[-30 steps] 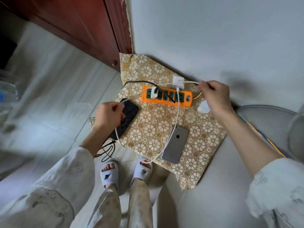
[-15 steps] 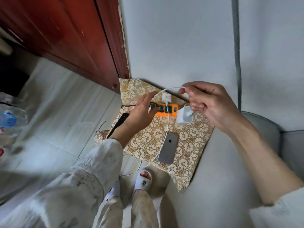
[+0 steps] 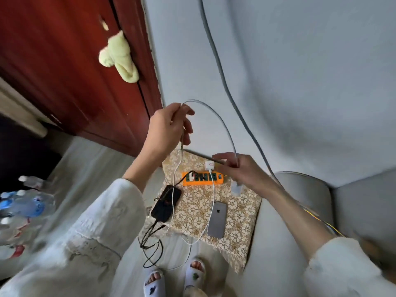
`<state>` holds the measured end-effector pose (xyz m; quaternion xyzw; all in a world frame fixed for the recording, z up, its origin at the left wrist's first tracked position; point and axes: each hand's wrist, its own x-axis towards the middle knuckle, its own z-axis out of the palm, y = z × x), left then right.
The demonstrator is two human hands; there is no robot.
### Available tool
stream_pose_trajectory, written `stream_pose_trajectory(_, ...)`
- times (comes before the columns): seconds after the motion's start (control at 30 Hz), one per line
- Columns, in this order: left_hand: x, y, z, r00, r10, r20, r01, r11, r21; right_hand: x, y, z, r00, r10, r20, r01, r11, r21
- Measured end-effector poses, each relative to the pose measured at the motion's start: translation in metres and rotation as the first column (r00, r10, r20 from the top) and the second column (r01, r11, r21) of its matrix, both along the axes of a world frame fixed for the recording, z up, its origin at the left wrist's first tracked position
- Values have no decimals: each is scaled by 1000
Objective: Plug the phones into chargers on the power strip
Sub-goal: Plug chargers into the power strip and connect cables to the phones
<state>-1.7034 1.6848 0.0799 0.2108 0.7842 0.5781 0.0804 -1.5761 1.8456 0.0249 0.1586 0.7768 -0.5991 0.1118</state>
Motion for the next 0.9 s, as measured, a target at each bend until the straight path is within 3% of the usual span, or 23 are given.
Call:
stream_pose_trajectory(0.07, 3, 5, 41, 996, -73, -53, 75, 997, 26, -7, -28, 10, 999, 43, 21, -44, 999, 15)
stream_pose_trajectory(0.2, 18, 5, 87, 980, -176, -89, 177, 984, 1, -24, -70, 33, 996, 27, -86, -26, 1000, 14)
stream_pose_trajectory(0.37, 27, -18, 108, 994, -106, -2, 105, 982, 160, -33, -77, 63, 992, -2, -123, 7, 999, 42)
stream_pose_trajectory(0.47, 31, -22, 119, 995, -84, -56, 94, 971, 221, -33, -71, 86, 983, 20, -184, -10, 998, 54)
stream_pose_trajectory(0.53, 32, -27, 119, 981, -62, -182, 89, 986, 142, -33, -62, 106, 972, -31, -233, 31, 1000, -1)
stream_pose_trajectory(0.6, 31, -36, 108, 969, -78, -236, 81, 997, 2, -31, -50, 126, 947, -121, -296, 78, 985, -153)
stream_pose_trajectory(0.7, 36, -46, 76, 962, -271, -22, 261, 944, -200, -31, -34, 156, 923, -225, -312, 62, 887, -457)
stream_pose_trajectory(0.8, 47, -44, 54, 894, -437, 96, 445, 849, -283, -30, -28, 174, 924, -274, -268, 64, 800, -597)
stream_pose_trajectory(0.83, 50, -43, 50, 906, -412, 98, 423, 868, -260, -29, -27, 174, 925, -283, -252, 83, 800, -594)
stream_pose_trajectory(0.9, 48, -45, 45, 976, -218, 27, 217, 938, -272, -24, -24, 169, 938, -282, -201, 135, 833, -537)
